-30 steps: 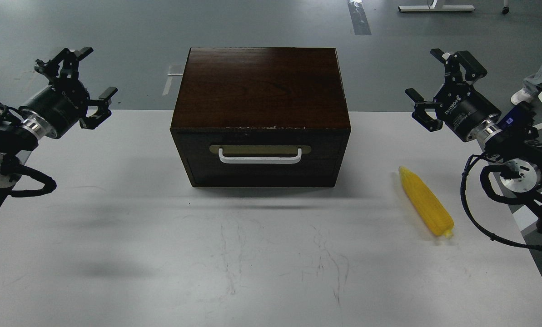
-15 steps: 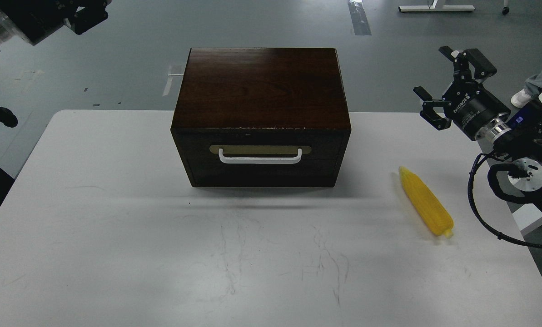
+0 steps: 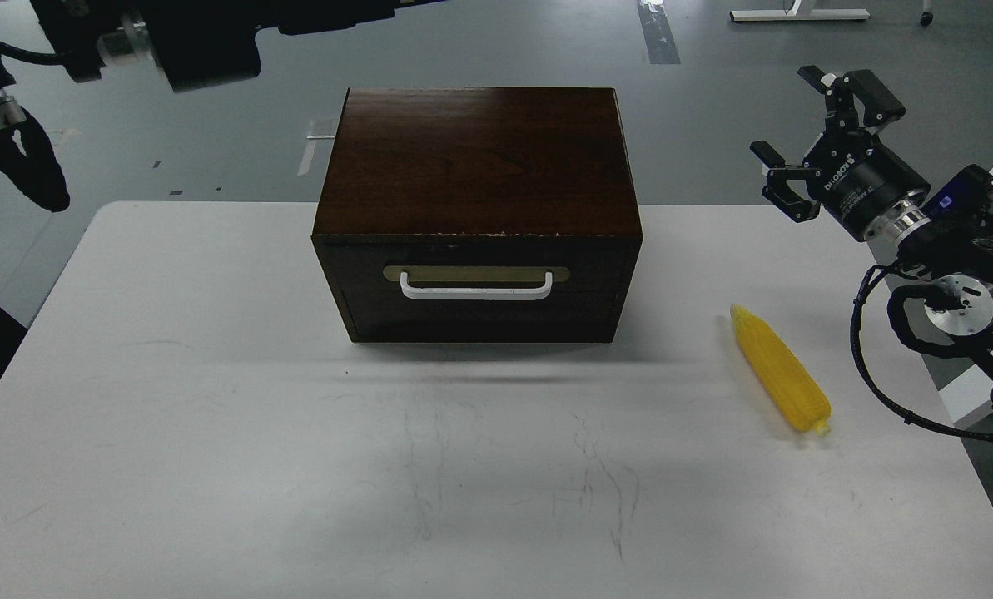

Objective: Put corn in drawer with both arms
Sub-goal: 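Reach the left gripper toward the white drawer handle, then hook the left gripper onto the white drawer handle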

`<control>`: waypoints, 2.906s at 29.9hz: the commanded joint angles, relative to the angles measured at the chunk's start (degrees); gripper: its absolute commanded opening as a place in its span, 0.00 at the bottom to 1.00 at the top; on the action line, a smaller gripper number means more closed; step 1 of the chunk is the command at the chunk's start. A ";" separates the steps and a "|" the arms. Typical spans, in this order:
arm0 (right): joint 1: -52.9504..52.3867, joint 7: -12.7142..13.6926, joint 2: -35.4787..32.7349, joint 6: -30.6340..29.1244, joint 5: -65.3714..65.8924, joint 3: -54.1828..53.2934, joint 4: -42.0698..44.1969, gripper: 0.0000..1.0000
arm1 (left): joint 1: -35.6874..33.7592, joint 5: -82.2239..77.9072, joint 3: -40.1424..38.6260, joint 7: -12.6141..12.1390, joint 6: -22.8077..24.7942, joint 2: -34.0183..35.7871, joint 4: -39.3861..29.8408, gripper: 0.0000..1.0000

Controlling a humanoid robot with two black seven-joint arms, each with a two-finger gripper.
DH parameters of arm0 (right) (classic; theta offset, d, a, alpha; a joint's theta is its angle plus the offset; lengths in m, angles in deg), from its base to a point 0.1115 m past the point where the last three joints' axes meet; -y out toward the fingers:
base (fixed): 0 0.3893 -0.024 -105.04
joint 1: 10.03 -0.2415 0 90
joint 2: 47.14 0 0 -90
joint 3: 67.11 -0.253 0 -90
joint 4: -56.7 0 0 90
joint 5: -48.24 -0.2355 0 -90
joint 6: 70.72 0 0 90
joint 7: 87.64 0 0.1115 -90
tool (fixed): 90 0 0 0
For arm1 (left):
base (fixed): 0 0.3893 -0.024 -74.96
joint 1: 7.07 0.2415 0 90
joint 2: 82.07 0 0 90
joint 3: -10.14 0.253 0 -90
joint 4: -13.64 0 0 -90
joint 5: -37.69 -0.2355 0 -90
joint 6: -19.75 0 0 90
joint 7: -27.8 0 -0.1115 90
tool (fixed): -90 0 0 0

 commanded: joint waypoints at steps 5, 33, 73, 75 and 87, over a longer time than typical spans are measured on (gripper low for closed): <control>-0.05 0.00 -0.18 0.00 0.13 0.08 0.08 1.00 | -12.03 -22.20 17.43 8.97 0.00 -6.65 0.25 0.98; 1.79 0.00 -1.59 0.00 0.13 -0.01 0.17 1.00 | -19.44 -44.31 44.88 8.97 0.00 -21.08 6.05 0.98; 4.08 0.00 -6.77 0.00 -0.05 -1.85 -1.50 1.00 | -19.35 -44.31 47.26 8.97 0.00 -21.95 10.97 0.98; 4.08 0.00 -7.04 0.00 -0.05 -1.85 -1.59 1.00 | -19.18 -44.31 47.26 8.97 0.00 -22.04 10.97 0.98; 5.57 0.00 -7.65 0.00 -0.05 -2.99 -2.11 1.00 | -18.91 -44.31 48.93 8.97 0.00 -22.22 12.55 0.98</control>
